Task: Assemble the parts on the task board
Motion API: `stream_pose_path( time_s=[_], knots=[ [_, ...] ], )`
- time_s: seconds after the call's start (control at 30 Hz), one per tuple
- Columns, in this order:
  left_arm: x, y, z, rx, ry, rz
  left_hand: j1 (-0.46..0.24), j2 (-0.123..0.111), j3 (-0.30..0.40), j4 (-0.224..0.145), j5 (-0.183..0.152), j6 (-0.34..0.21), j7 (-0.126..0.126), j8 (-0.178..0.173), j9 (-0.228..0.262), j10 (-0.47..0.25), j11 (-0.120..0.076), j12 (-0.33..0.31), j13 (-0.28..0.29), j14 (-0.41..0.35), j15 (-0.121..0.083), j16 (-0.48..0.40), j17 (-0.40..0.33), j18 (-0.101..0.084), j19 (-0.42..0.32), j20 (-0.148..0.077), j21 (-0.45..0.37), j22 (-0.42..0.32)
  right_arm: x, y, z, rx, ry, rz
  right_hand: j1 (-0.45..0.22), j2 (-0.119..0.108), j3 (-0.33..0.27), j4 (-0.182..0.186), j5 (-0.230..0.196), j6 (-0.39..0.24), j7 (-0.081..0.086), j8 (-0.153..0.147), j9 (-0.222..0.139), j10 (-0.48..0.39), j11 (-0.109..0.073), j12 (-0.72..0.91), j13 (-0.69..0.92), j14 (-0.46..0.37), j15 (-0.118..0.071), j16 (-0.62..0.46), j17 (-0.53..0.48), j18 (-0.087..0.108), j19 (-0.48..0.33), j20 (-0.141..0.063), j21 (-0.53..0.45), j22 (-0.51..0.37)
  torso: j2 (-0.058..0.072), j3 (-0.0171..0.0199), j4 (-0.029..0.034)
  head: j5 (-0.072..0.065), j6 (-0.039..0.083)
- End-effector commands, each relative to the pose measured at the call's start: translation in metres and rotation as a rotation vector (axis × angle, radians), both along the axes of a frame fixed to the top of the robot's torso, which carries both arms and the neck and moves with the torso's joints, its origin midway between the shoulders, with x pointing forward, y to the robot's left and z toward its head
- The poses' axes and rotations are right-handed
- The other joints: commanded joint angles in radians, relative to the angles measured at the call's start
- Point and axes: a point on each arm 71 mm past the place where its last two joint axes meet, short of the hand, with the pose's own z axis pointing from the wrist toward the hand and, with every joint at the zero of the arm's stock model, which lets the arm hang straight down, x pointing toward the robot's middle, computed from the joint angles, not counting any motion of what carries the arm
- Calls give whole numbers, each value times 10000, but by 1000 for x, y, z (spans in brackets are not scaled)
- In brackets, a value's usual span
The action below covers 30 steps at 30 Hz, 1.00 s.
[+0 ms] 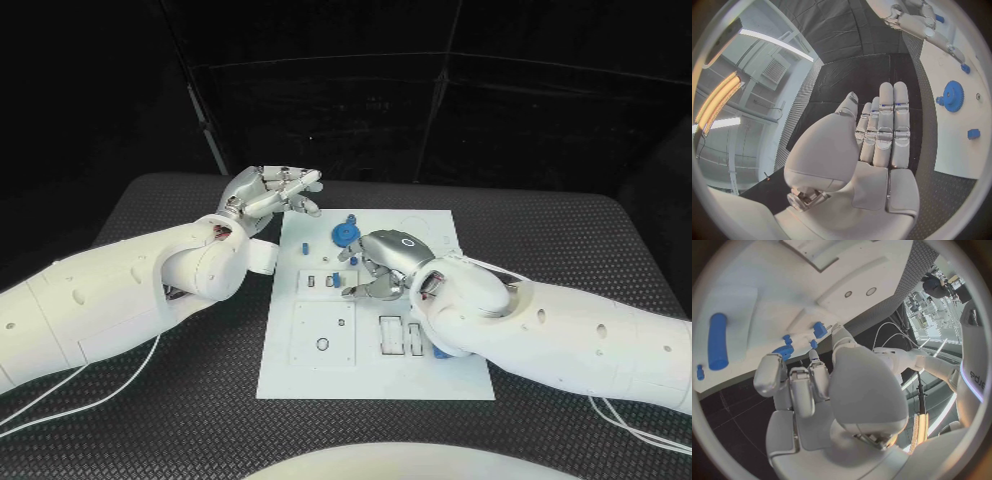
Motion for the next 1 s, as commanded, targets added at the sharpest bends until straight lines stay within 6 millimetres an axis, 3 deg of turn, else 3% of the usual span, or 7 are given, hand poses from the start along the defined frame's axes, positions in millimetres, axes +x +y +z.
stream_pose_path(
  time_s=[0.03,0.2,0.27,0.37,0.47,0.67,1.0],
  knots=[
    [-1,-1,-2,823,30,-591,-35,59,-99,75,-32,214,-61,56,20,386,-136,92,48,716,-194,424,372,152,491,-193,423,206,-6,-5,19,1618,-563,789,123,3,27,60,-16,-72,20,58,14,8,-2,-9,543,905,92,-29,2050,-88,-34,82,-81,-54,-30,-14,-9,-6,40],
    [-2,4,-8,2305,334,-862,-191,46,-213,339,-35,353,-273,61,38,1221,-393,543,407,1423,-529,2809,2413,65,1196,-533,1817,1226,-6,-29,39,2499,93,904,344,201,82,7,171,-24,-9,173,23,-292,-24,-332,171,765,68,-245,1513,61,-510,69,-479,-839,-74,19,-5,46,66],
    [-3,7,-12,3146,680,-1069,-266,-16,-268,414,-37,405,-392,212,94,1752,-576,1333,973,1547,-679,7067,6284,-287,1747,-665,4079,3999,-4,-45,52,2925,445,731,420,302,95,-44,266,94,-50,284,42,-456,-66,-521,-42,674,34,-398,1177,141,-762,43,-720,-1269,-86,27,-11,75,55],
    [-6,9,-17,4469,1138,-1468,-755,-9,-445,698,-40,539,-557,616,270,1797,-726,2741,2056,1650,-754,9809,8897,-509,1983,-788,5618,5899,3,-67,68,3576,771,285,415,352,79,-58,311,148,-74,341,47,-473,-91,-548,-78,659,12,-436,1114,154,-801,22,-782,-1355,-165,49,-40,73,74],
    [-10,8,-24,6014,1677,-2098,-1639,221,-762,978,-2,495,-709,1627,907,1202,-1021,7196,6166,1692,-928,11783,10858,-722,2017,-842,7173,7803,12,-88,81,4107,946,-236,427,430,76,-96,396,186,-96,390,46,-466,-114,-551,-90,661,-12,-451,1105,157,-802,-1,-818,-1392,-256,75,-62,118,56],
    [-16,2,-32,9308,2368,-3182,-2566,477,-1485,991,-47,14,-1038,3348,2319,1492,-1085,11172,10374,1910,-994,13078,12178,-825,2097,-1018,8148,9126,26,-116,91,4480,1099,-1073,449,477,54,-167,539,186,-110,424,37,-508,-132,-612,-169,638,-34,-512,987,181,-860,-25,-906,-1541,-417,136,-70,203,-23],
    [-7,-15,-34,12215,2307,-3243,-2767,494,-1867,972,-414,-438,-1107,4486,3405,1739,-1144,11913,11259,1957,-1047,13261,12376,-990,2355,-986,8729,10083,34,-126,91,4144,1128,-1609,315,387,-188,-197,742,83,-110,452,14,-560,-135,-700,-291,603,-48,-627,802,210,-923,-49,-1064,-1763,-579,244,-31,273,-165]
  ],
)
